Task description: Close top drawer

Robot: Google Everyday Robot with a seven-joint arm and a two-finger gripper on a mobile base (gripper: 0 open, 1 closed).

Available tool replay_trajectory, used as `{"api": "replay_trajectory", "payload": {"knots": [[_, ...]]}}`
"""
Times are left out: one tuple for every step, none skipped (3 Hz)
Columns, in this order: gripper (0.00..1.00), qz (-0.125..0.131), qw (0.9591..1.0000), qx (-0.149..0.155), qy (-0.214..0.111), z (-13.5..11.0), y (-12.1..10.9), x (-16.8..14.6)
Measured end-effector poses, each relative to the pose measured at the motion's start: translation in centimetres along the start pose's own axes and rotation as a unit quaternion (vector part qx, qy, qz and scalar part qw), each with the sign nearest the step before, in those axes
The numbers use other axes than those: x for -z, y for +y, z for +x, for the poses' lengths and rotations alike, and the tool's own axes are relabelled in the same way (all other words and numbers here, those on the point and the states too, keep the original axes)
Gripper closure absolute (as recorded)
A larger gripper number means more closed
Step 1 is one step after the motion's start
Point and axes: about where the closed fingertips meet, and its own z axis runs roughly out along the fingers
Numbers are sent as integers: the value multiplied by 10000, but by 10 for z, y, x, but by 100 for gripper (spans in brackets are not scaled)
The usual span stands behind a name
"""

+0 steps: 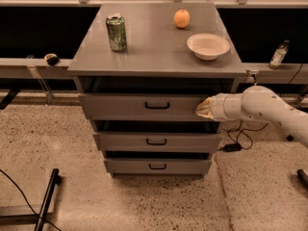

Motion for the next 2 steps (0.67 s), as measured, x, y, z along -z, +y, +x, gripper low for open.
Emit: {"api": "replay_trajectory", "payload": {"knots": [[100,-101,9988,408,234,-13,4,25],[100,-310,9984,394,267,-22,17,52]]}}
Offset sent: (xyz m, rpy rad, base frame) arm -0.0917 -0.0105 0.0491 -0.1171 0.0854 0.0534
